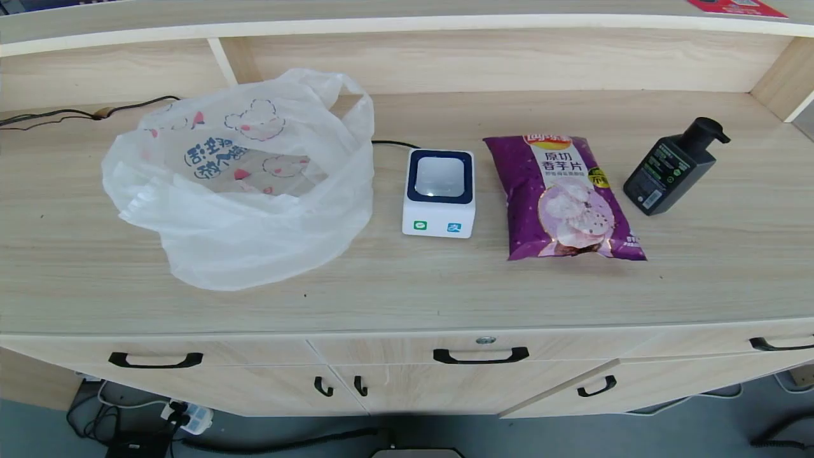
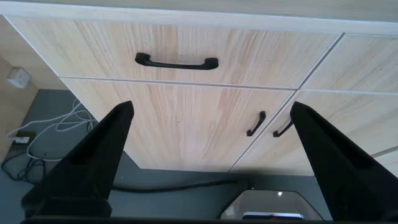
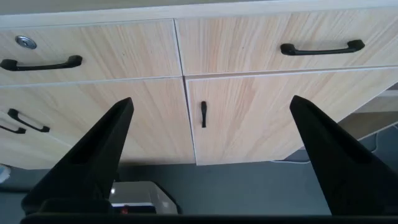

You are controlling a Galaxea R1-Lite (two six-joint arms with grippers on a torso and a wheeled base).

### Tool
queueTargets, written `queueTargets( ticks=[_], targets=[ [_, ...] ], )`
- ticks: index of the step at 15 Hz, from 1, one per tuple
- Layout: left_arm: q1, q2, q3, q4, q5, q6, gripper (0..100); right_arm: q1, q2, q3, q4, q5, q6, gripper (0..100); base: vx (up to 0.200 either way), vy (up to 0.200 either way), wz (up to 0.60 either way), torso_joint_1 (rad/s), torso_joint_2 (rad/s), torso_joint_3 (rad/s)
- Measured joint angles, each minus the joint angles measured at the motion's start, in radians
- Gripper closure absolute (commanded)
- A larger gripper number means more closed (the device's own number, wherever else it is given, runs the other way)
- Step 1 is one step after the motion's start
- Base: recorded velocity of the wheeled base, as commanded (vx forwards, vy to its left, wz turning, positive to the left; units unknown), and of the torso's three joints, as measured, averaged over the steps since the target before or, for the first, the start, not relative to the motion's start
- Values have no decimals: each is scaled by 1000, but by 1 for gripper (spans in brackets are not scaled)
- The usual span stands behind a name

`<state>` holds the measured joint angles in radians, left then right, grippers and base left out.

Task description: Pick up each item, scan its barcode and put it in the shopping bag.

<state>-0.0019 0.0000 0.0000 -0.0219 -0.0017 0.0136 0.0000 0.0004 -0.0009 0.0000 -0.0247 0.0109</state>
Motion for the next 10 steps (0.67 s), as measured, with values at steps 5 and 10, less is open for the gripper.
queueTargets(
  ticks=[5,10],
  targets=[
    [1,0,0,-1,0,3,0,0,0,0,-6,7,-81,0,0,0,0,0,0,0],
    [0,0,0,-3,0,4,0,11,193,-200,-3,67,-110,0,0,0,0,0,0,0]
  ],
)
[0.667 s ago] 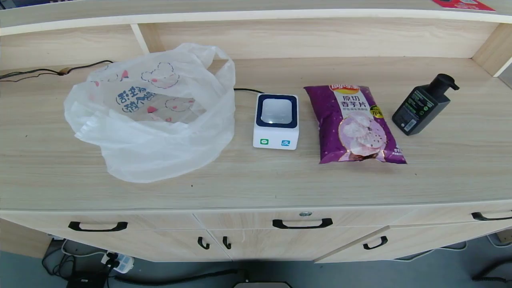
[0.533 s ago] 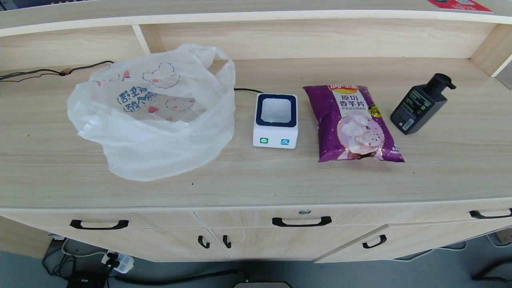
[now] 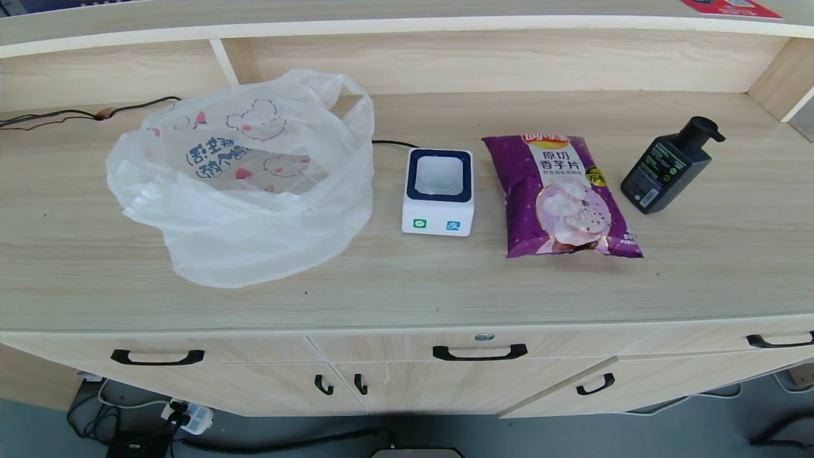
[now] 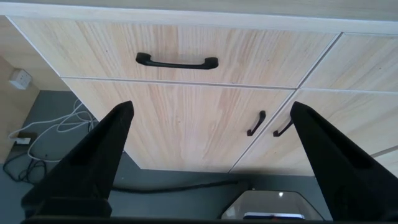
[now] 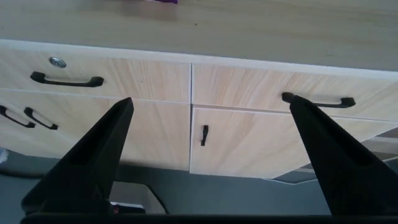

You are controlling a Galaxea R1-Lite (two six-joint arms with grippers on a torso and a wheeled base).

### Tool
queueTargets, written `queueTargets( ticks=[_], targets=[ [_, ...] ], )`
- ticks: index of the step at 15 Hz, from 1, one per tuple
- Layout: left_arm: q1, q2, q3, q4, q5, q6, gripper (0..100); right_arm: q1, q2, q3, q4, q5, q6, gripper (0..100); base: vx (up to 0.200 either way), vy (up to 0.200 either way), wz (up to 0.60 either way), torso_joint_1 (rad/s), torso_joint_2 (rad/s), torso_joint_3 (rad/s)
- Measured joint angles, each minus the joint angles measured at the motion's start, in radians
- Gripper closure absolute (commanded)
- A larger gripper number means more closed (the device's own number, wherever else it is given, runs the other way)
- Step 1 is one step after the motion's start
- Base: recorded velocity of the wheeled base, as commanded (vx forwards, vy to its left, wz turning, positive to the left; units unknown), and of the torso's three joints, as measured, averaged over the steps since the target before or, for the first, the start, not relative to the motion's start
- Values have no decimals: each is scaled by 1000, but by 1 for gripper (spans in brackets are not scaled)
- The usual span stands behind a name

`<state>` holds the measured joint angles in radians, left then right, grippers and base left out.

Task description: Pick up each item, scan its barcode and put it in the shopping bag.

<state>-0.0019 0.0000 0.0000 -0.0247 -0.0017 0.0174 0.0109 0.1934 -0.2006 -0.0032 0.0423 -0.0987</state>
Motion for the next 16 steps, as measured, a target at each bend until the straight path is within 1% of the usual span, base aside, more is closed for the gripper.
queueTargets(
  ticks=[3,5,7,12,14,16],
  targets=[
    [1,0,0,2,0,2,0,17,313,-240,-7,20,-14,0,0,0,0,0,0,0],
    [1,0,0,1,0,3,0,49,518,-409,-11,27,-11,0,0,0,0,0,0,0],
    [0,0,0,1,0,3,0,90,685,-530,-13,29,-1,0,0,0,0,0,0,0],
    [1,0,0,1,0,3,0,157,921,-671,-14,32,6,0,0,0,0,0,0,0],
    [1,0,0,1,0,3,0,176,960,-687,-12,26,6,0,0,200,0,0,2,7],
    [1,0,0,2,0,3,0,179,973,-675,-12,21,9,0,0,200,0,5,5,5]
  ],
)
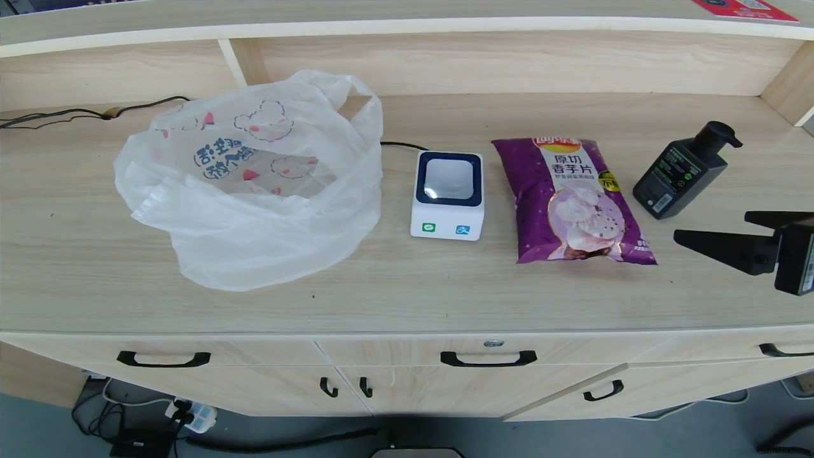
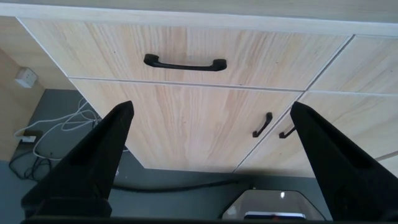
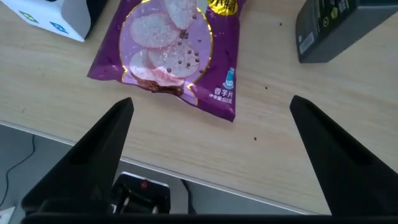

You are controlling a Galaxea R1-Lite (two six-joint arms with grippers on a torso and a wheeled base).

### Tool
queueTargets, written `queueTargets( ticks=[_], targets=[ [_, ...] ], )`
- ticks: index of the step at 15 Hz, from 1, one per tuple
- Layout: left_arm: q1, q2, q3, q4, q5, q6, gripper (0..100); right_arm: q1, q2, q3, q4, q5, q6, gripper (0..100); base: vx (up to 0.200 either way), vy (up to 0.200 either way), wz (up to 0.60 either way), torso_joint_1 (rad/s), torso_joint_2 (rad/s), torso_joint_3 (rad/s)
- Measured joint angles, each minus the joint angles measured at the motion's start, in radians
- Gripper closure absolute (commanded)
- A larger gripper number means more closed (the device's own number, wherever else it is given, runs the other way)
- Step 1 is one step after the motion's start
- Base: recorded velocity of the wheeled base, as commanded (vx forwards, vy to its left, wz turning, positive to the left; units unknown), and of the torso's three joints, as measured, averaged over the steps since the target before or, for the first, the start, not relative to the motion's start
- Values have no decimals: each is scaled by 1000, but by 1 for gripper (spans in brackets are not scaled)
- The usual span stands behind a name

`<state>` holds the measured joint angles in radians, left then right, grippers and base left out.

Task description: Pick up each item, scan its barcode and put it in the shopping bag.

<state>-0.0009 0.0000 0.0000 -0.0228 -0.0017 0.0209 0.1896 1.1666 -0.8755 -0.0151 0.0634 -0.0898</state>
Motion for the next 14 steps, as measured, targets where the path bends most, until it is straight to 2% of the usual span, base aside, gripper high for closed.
queueTargets(
  ticks=[3,9,14],
  targets=[
    [-1,0,0,0,0,0,0,0,20,-12,-1,0,44,0,0,200,0,6,4,6],
    [0,0,0,-1,0,0,0,-17,117,-121,-1,-3,44,0,0,0,0,0,0,0],
    [0,0,0,-2,0,0,0,-17,248,-211,-1,-77,37,0,0,0,0,0,0,0]
  ],
)
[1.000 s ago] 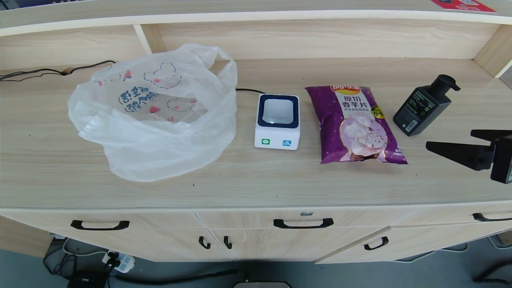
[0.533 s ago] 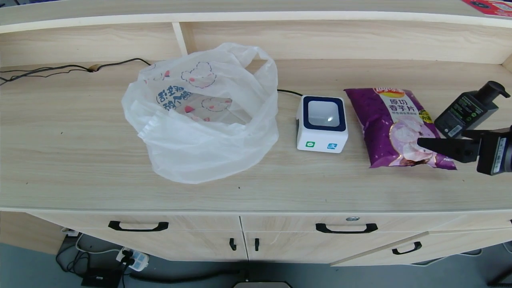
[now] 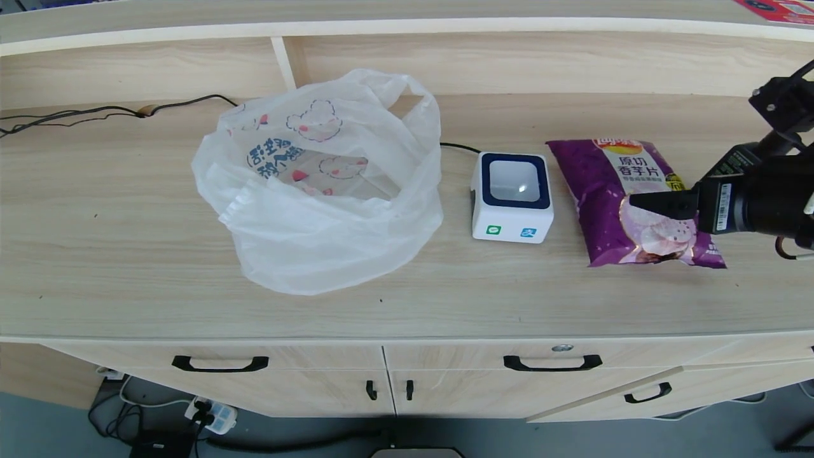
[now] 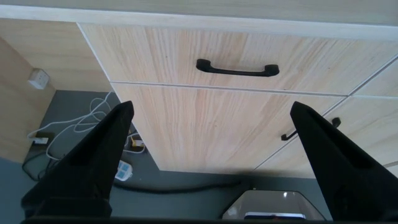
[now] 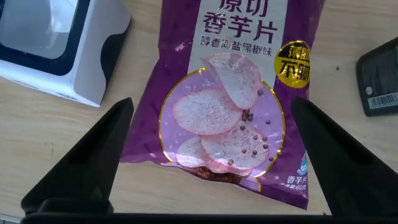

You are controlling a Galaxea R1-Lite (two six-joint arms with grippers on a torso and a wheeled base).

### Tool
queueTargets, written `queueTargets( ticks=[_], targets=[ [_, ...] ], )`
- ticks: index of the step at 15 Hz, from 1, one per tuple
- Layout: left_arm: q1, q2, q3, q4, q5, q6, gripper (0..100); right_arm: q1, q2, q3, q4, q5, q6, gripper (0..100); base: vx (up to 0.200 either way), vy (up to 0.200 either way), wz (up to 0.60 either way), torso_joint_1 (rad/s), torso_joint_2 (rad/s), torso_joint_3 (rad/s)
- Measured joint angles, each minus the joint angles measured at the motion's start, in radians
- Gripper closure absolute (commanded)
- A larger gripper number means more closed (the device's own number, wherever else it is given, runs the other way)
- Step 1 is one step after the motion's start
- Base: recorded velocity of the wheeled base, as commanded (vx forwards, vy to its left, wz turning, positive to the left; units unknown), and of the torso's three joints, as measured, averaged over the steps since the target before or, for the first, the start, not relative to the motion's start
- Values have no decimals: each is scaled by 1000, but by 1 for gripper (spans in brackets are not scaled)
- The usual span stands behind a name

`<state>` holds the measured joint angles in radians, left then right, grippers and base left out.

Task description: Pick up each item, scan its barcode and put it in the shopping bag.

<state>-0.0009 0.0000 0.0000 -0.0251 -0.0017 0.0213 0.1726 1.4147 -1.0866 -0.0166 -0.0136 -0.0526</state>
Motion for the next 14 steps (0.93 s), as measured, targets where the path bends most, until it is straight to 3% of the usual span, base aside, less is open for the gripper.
queueTargets(
  ticks=[14],
  targets=[
    [-1,0,0,-1,0,1,0,-52,162,-82,-77,-16,1,0,0,0,0,0,0,0]
  ],
)
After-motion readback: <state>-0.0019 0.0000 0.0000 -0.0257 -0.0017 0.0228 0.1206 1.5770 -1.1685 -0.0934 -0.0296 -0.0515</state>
